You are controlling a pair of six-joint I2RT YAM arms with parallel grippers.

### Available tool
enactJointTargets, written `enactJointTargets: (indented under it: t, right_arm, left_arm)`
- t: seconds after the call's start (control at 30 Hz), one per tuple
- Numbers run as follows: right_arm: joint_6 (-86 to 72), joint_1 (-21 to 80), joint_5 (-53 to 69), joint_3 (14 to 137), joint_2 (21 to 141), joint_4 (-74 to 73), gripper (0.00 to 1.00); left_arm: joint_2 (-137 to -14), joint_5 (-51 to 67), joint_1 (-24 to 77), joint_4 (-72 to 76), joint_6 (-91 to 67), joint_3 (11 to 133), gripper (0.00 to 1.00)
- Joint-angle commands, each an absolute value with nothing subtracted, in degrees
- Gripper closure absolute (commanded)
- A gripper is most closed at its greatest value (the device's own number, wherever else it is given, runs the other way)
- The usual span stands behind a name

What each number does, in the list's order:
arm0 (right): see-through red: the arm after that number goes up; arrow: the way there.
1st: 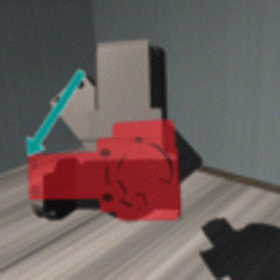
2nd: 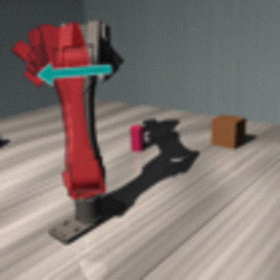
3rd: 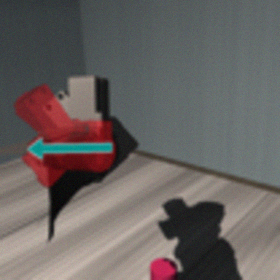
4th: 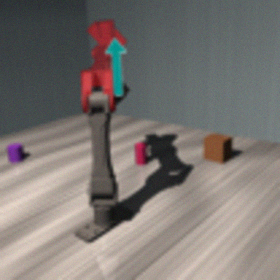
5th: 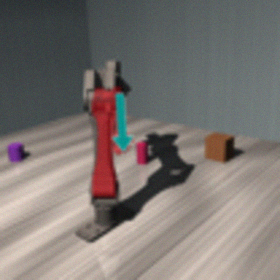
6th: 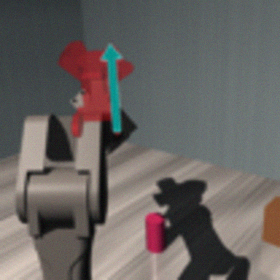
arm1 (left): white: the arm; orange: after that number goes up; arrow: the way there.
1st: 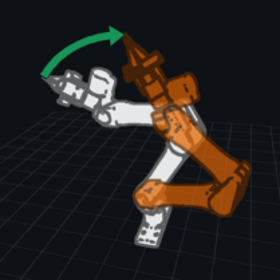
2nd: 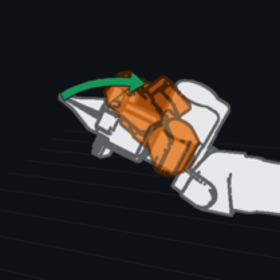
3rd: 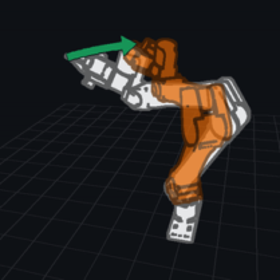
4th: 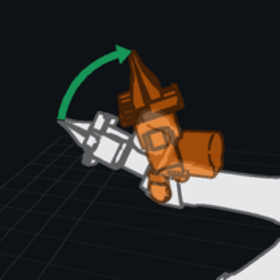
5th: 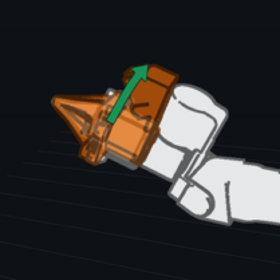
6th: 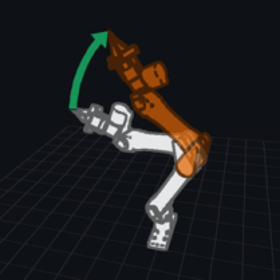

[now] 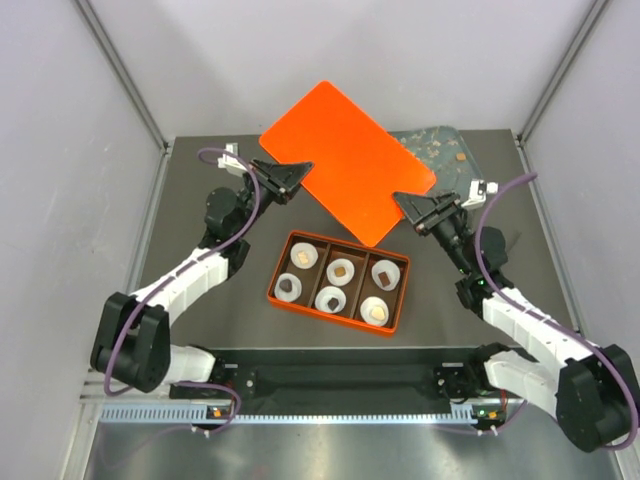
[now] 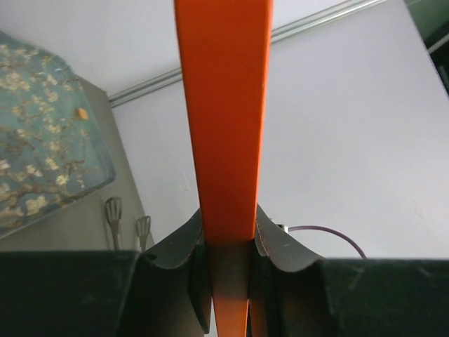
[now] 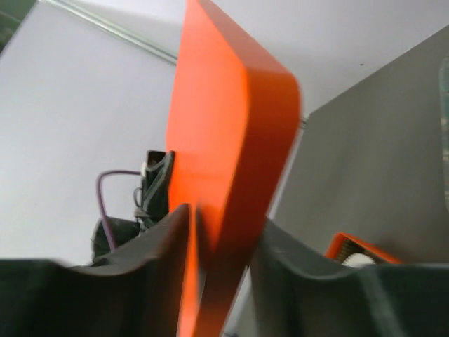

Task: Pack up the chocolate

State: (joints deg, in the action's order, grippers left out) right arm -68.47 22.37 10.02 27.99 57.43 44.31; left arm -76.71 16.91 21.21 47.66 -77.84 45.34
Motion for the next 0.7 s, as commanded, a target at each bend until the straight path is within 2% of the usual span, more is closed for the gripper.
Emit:
enactJointTargets:
  t: [0.0,0.03,0.07,0.1,0.13,0.23,0.33,0.4,0.53,0.67]
  right_arm:
    - [-66.6,22.6,9.0,23.9,54.9,54.5,0.7]
    - [-65.9,22.1,11.5,23.3,54.3,54.6,0.82]
    - [-64.9,21.5,13.3,22.9,53.0,53.0,0.88]
    - [-64.8,19.5,15.2,22.7,52.5,52.1,1.0]
    - [-64.6,18.6,19.7,22.6,51.9,51.2,1.0]
    - [-65.0,13.2,29.0,21.4,49.3,47.6,1.0]
    - [-66.3,7.2,39.1,20.2,46.5,45.7,1.0]
    - [-67.1,4.1,43.8,20.3,45.4,45.1,1.0]
    - [-67.5,2.7,50.4,20.5,43.3,39.8,1.0]
    - [-64.3,2.7,52.2,22.1,40.6,32.8,1.0]
  left_arm:
    - [-72.3,16.4,21.4,45.9,-73.8,44.3,0.99]
    - [-70.2,16.8,21.4,44.4,-73.0,43.0,0.9]
    - [-69.1,17.4,21.2,41.3,-71.4,42.4,0.83]
    - [-67.8,18.2,21.2,39.7,-70.5,41.3,0.77]
    - [-65.5,19.1,20.9,37.8,-69.5,41.2,0.63]
    - [-61.5,23.9,20.6,25.5,-63.5,42.5,0.46]
    - [-58.3,25.4,20.6,7.0,-54.6,45.2,0.42]
    - [-56.4,22.1,20.5,-4.9,-47.6,46.6,0.39]
    - [-50.6,18.0,20.2,-14.3,-40.5,48.0,0.35]
    - [-52.0,15.6,19.8,-23.2,-32.4,54.6,0.28]
